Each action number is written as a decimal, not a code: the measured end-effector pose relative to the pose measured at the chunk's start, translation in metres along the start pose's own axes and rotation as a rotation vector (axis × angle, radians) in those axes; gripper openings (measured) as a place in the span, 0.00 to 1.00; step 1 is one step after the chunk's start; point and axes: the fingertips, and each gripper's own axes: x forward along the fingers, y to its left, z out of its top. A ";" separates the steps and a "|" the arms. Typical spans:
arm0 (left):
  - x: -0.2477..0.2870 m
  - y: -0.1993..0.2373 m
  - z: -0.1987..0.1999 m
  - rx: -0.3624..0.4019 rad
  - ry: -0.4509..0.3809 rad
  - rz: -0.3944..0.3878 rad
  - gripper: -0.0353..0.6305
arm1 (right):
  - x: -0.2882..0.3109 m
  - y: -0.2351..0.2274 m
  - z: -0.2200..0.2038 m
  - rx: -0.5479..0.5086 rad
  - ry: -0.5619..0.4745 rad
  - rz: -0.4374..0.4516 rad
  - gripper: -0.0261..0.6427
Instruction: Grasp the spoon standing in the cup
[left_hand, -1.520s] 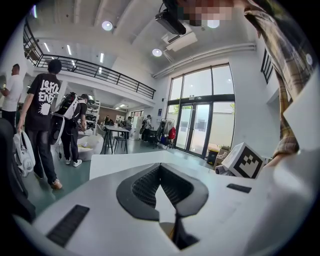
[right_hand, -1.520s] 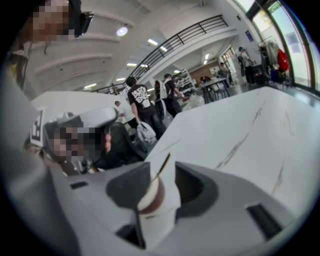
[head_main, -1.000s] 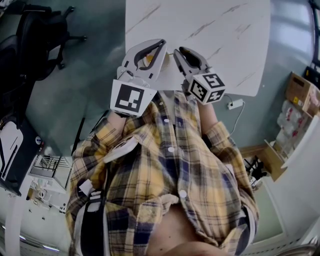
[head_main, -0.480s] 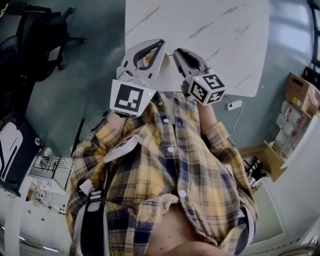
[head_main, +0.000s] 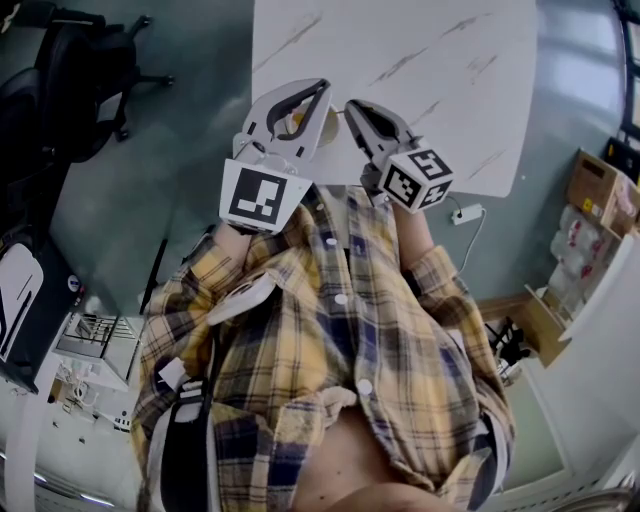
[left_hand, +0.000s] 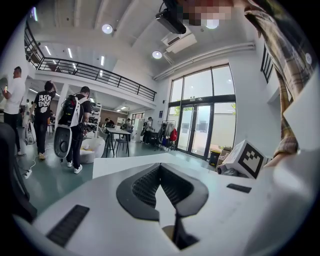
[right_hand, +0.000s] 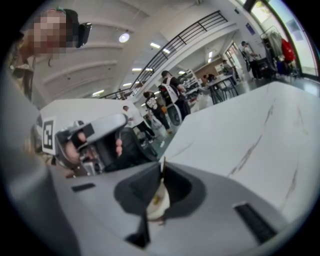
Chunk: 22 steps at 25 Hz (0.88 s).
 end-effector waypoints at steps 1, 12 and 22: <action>-0.001 0.001 0.001 0.000 -0.001 0.002 0.08 | 0.000 0.002 0.001 0.007 -0.001 0.008 0.09; -0.009 0.001 0.011 0.015 -0.028 0.020 0.08 | -0.002 0.016 0.011 -0.015 -0.015 0.049 0.09; -0.016 0.004 0.023 0.032 -0.059 0.044 0.08 | -0.013 0.031 0.028 -0.044 -0.051 0.073 0.09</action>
